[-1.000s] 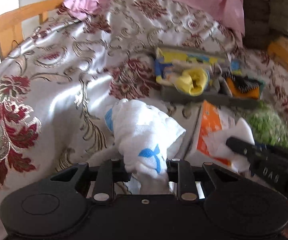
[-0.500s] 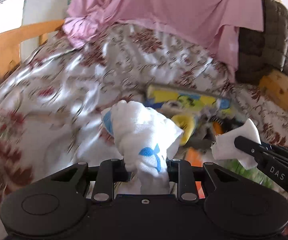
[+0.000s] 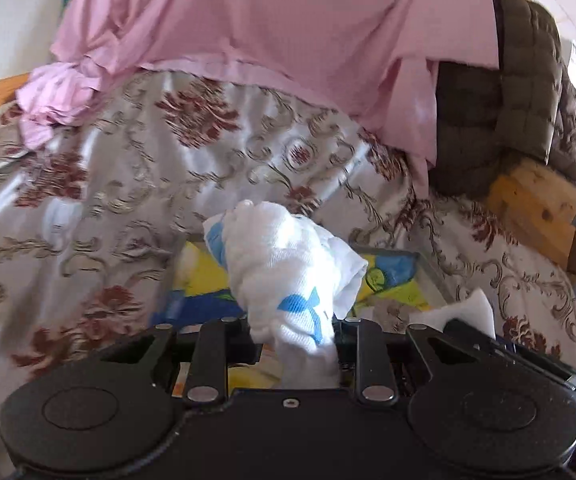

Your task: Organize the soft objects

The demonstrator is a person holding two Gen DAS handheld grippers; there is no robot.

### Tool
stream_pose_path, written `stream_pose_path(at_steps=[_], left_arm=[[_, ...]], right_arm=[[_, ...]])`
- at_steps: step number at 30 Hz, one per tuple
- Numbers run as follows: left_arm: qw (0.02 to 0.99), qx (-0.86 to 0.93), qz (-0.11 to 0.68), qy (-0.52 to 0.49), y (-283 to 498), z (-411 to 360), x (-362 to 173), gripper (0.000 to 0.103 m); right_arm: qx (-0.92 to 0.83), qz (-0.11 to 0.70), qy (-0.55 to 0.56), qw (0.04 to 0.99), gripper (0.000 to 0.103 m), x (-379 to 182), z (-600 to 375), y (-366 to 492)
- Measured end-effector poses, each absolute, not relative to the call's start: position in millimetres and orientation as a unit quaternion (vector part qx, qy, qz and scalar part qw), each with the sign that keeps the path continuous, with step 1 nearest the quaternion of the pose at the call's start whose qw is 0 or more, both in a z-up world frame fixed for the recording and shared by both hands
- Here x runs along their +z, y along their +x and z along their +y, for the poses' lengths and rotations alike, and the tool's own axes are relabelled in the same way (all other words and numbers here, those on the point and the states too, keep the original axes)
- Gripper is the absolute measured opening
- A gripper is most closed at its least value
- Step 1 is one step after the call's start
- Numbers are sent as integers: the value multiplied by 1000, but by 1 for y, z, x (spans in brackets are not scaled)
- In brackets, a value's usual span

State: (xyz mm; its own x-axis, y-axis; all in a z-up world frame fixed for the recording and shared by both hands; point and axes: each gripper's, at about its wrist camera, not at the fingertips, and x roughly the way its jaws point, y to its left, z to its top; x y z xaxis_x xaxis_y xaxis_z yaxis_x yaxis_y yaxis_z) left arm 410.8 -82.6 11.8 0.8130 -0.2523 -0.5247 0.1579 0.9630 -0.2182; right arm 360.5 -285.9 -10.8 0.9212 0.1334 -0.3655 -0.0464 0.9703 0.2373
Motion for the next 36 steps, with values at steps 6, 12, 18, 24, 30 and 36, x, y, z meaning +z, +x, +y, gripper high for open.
stream_pose_path(at_steps=[6, 12, 18, 24, 30, 36], left_arm=[[942, -107, 312, -67, 434, -100, -8, 29], [929, -102, 352, -52, 444, -104, -24, 32], [928, -100, 357, -36, 435, -108, -25, 38], [933, -88, 348, -39, 421, -104, -20, 50], [945, -73, 312, -63, 393, -90, -3, 68], [959, -59, 264, -83, 356, -77, 21, 78]], right_arm=[[49, 215, 123, 968, 14, -14, -286, 384], [46, 253, 122, 959, 22, -23, -290, 393], [46, 254, 109, 960, 50, -20, -291, 385], [38, 246, 93, 964, 64, -13, -292, 371], [32, 224, 93, 970, 83, 4, -298, 347], [32, 192, 78, 978, 92, 27, -297, 312]])
